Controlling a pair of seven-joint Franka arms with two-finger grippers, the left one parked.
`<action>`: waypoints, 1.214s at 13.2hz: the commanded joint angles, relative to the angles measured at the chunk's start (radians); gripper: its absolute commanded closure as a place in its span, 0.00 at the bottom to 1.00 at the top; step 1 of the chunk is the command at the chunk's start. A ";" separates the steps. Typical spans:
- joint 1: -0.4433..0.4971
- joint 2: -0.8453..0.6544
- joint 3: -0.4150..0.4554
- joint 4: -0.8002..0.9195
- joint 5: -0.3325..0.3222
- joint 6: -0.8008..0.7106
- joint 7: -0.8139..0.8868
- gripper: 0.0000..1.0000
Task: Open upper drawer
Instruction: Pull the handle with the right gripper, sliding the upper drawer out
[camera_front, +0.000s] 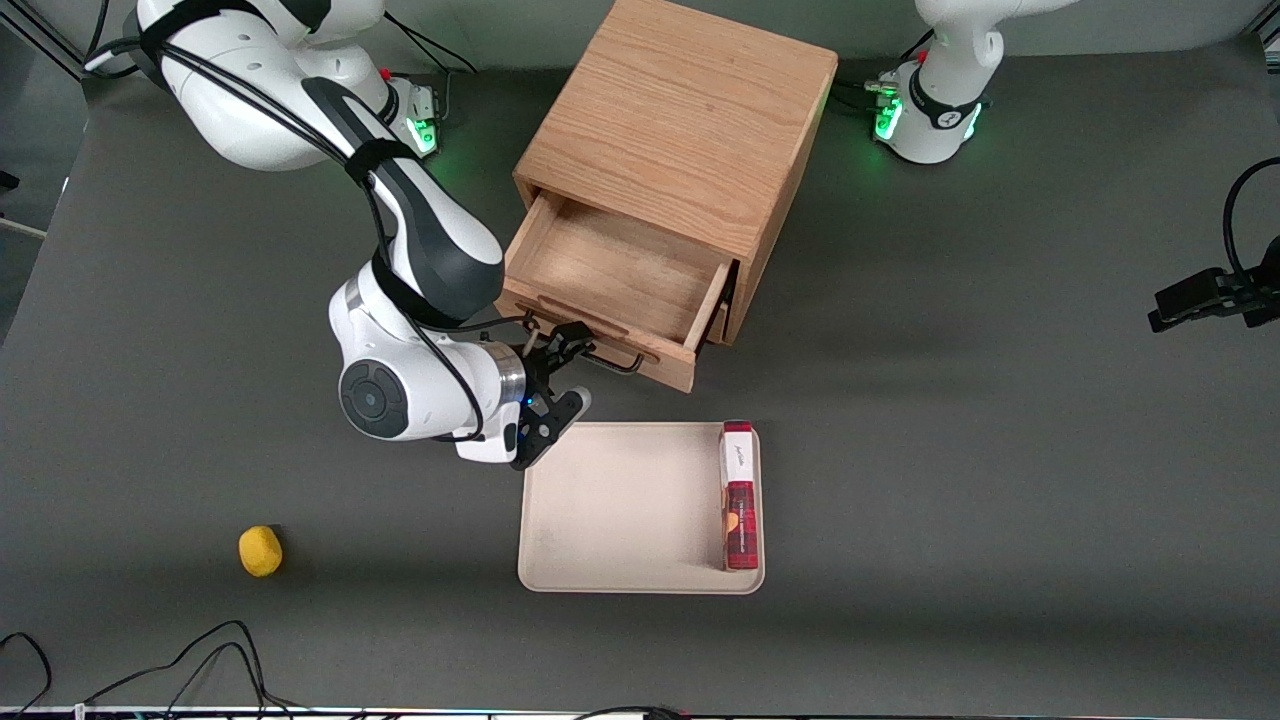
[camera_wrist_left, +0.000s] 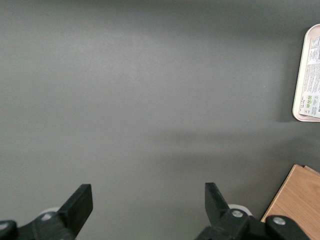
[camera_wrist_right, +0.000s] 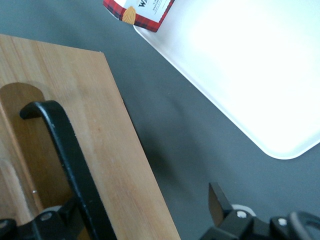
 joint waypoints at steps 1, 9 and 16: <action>-0.004 0.029 -0.009 0.050 -0.031 -0.034 0.005 0.00; -0.002 0.100 -0.050 0.166 -0.031 -0.037 -0.031 0.00; -0.010 0.140 -0.073 0.252 -0.031 -0.058 -0.034 0.00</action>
